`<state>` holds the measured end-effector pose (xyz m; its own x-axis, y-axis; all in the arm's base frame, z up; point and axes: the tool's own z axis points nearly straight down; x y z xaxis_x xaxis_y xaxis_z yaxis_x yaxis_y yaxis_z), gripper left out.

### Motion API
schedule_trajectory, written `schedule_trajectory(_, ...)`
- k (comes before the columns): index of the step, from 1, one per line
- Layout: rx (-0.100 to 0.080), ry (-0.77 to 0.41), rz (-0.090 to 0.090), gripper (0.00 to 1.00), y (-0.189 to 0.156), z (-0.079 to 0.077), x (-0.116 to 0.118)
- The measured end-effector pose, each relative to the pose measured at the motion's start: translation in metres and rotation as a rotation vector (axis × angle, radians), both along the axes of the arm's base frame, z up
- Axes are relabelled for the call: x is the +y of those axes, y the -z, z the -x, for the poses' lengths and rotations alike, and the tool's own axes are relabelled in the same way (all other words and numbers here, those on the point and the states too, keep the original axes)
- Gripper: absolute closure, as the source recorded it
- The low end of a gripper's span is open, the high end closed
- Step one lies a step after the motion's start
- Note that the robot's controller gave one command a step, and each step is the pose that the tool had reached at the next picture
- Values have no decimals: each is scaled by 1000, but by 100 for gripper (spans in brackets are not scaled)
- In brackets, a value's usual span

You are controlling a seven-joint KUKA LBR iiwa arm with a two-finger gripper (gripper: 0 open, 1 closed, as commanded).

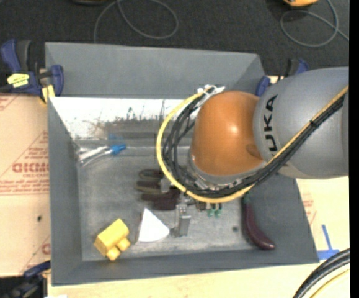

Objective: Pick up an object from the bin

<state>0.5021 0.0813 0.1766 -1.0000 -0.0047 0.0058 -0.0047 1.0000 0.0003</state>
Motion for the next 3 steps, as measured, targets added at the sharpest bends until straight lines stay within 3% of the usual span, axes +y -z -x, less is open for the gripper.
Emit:
schedule_trajectory(1,-8,3,-1,0,-4,-2,0)
schedule_trajectory(2,-5,38,-1,0,13,-9,-2)
schedule_trajectory(3,-10,14,-1,0,39,-46,-14)
